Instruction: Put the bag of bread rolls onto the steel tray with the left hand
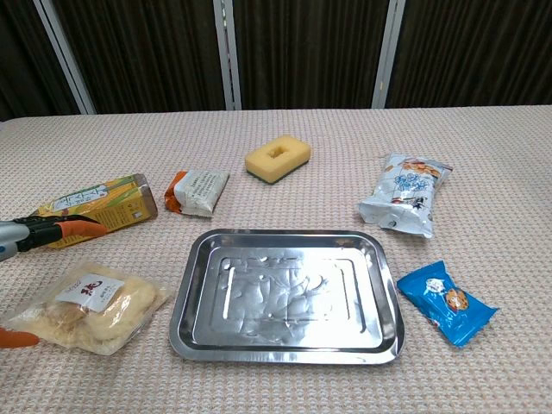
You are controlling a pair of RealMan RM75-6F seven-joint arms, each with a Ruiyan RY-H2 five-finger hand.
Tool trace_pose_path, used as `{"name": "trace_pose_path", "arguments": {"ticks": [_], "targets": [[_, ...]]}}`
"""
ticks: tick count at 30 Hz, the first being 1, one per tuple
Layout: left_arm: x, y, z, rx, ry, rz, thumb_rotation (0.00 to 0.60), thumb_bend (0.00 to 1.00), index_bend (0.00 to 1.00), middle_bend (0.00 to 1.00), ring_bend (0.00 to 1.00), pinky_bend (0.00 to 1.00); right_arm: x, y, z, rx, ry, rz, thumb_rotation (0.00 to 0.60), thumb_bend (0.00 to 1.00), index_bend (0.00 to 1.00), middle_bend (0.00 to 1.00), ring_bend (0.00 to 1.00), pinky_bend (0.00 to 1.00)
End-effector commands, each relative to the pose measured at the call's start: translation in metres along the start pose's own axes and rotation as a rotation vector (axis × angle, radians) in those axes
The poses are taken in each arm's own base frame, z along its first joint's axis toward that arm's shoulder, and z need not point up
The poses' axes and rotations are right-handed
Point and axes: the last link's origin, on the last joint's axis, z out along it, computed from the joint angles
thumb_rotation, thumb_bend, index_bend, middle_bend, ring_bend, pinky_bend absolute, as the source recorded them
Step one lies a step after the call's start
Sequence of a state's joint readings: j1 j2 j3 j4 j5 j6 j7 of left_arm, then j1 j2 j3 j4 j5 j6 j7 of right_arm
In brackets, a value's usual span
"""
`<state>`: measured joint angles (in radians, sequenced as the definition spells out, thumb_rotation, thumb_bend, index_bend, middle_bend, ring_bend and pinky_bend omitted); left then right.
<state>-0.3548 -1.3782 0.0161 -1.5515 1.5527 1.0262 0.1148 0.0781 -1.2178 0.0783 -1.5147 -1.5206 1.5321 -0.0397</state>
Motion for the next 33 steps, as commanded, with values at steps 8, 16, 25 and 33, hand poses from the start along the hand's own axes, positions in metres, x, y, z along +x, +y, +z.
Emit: {"name": "trace_pose_path", "arguments": {"ticks": [8, 16, 25, 33], "targets": [[-0.010, 0.018, 0.029, -0.035, -0.051, -0.025, 0.600, 0.10, 0.16, 0.00, 0.00, 0.04, 0.000, 0.001, -0.001, -0.008, 0.001, -0.002, 0.600, 0.00, 0.01, 0.00, 0.00, 0.00], [-0.017, 0.026, 0.039, -0.053, -0.060, -0.059, 0.600, 0.34, 0.36, 0.05, 0.06, 0.32, -0.001, 0.002, -0.001, -0.010, -0.003, -0.001, 0.600, 0.00, 0.01, 0.00, 0.00, 0.00], [-0.004, 0.028, 0.039, -0.058, 0.133, -0.154, 0.600, 0.50, 0.52, 0.23, 0.22, 0.47, 0.000, 0.003, -0.001, -0.014, -0.004, -0.003, 0.600, 0.00, 0.01, 0.00, 0.00, 0.00], [0.030, 0.026, 0.030, -0.103, 0.229, -0.241, 0.600, 0.49, 0.50, 0.22, 0.22, 0.47, -0.001, 0.002, 0.000, -0.010, -0.008, -0.003, 0.600, 0.00, 0.01, 0.00, 0.00, 0.00]]}}
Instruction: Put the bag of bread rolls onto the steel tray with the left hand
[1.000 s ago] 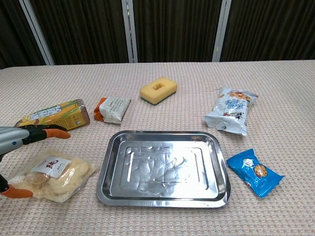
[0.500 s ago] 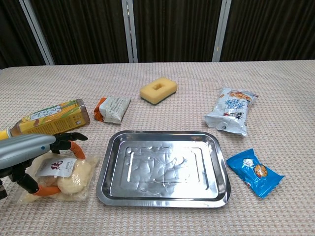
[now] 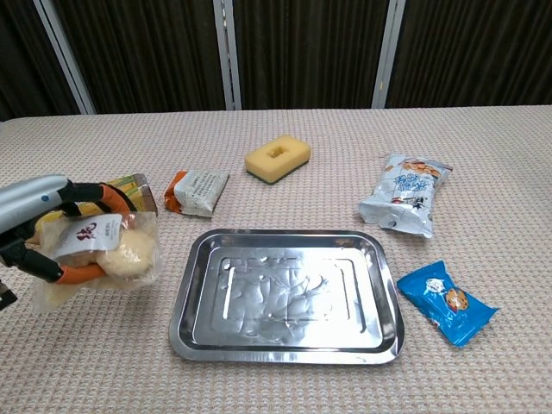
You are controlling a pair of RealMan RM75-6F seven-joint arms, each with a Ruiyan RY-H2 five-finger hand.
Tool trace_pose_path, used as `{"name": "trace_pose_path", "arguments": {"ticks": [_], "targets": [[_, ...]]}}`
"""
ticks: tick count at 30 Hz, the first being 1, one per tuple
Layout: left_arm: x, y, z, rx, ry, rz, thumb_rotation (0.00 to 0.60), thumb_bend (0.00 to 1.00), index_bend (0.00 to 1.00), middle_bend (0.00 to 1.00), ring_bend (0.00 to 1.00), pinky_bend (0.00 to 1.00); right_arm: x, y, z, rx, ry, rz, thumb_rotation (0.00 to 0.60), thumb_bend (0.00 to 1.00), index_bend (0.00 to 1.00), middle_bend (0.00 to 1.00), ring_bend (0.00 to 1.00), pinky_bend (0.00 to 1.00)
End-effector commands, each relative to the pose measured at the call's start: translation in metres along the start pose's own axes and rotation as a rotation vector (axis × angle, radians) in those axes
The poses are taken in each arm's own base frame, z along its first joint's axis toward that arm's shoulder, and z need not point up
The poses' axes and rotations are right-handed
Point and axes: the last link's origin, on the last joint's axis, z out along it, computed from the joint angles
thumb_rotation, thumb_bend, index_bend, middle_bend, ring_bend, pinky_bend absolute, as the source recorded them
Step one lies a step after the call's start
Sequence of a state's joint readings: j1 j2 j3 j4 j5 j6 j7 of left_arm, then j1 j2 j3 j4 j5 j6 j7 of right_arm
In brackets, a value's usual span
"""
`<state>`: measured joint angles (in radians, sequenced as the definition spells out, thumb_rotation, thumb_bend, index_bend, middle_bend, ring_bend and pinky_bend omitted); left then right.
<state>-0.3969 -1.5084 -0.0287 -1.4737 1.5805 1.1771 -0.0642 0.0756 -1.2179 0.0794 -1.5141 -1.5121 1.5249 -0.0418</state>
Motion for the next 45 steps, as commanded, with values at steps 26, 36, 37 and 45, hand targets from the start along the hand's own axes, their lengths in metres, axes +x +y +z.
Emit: {"name": "trace_pose_path", "arguments": {"ticks": [26, 36, 37, 45], "targets": [[-0.003, 0.124, 0.086, -0.279, -0.135, 0.037, 0.596, 0.00, 0.00, 0.00, 0.00, 0.00, -0.001, -0.003, 0.001, 0.013, -0.005, -0.002, 0.600, 0.00, 0.01, 0.00, 0.00, 0.00], [0.036, 0.082, 0.054, -0.160, 0.010, 0.121, 0.595, 0.13, 0.02, 0.00, 0.00, 0.00, 0.000, -0.001, 0.002, 0.010, -0.001, 0.003, 0.600, 0.00, 0.01, 0.00, 0.00, 0.00], [0.044, 0.073, 0.046, -0.129, 0.032, 0.135, 0.597, 0.14, 0.04, 0.00, 0.00, 0.00, 0.000, -0.001, 0.002, 0.008, -0.001, 0.003, 0.600, 0.00, 0.01, 0.00, 0.00, 0.00], [0.079, 0.011, -0.012, 0.067, 0.151, 0.144, 0.597, 0.14, 0.13, 0.00, 0.00, 0.00, -0.002, 0.001, 0.003, 0.007, -0.003, 0.009, 0.600, 0.00, 0.01, 0.00, 0.00, 0.00]]}}
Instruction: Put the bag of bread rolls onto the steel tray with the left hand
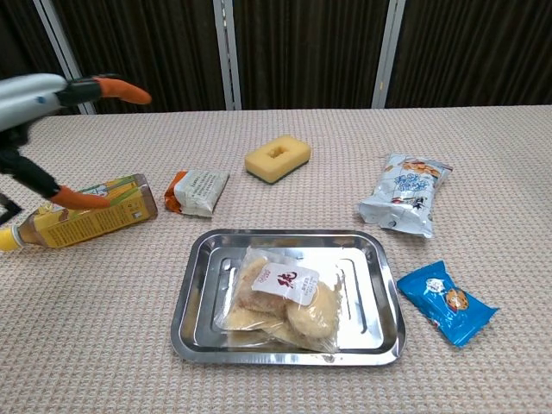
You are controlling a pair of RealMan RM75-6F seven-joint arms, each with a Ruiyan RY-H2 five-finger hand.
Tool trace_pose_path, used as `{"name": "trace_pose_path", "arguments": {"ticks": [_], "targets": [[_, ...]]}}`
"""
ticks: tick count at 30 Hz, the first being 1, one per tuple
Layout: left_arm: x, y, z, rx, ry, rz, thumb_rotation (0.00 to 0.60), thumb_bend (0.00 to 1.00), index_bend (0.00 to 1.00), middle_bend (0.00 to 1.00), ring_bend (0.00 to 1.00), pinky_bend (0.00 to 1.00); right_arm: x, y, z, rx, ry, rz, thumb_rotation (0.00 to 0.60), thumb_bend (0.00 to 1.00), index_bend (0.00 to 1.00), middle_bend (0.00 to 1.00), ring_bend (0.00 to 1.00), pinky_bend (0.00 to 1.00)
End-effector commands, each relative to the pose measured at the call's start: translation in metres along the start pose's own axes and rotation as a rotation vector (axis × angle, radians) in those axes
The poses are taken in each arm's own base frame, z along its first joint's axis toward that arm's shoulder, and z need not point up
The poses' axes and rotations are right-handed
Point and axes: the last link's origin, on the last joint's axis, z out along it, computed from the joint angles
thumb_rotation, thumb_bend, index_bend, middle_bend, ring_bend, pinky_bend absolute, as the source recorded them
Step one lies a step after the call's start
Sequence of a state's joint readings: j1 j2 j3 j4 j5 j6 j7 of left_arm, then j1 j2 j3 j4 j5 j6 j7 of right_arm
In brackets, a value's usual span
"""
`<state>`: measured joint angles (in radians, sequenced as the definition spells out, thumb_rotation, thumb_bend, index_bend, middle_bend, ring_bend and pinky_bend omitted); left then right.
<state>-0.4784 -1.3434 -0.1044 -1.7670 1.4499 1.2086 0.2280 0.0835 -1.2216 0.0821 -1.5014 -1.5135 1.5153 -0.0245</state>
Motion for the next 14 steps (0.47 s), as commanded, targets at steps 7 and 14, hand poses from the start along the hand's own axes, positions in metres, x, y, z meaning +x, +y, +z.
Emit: {"name": "trace_pose_path", "arguments": {"ticks": [7, 14], "targets": [[0.025, -0.073, -0.099, 0.251, 0.153, -0.009, 0.594, 0.14, 0.14, 0.00, 0.00, 0.00, -0.002, -0.001, 0.003, 0.006, -0.003, 0.000, 0.600, 0.00, 0.01, 0.00, 0.00, 0.00], [0.024, -0.088, -0.143, 0.314, 0.154, 0.016, 0.596, 0.14, 0.17, 0.00, 0.00, 0.00, -0.001, -0.004, 0.006, 0.021, -0.002, -0.006, 0.600, 0.00, 0.01, 0.00, 0.00, 0.00]]}}
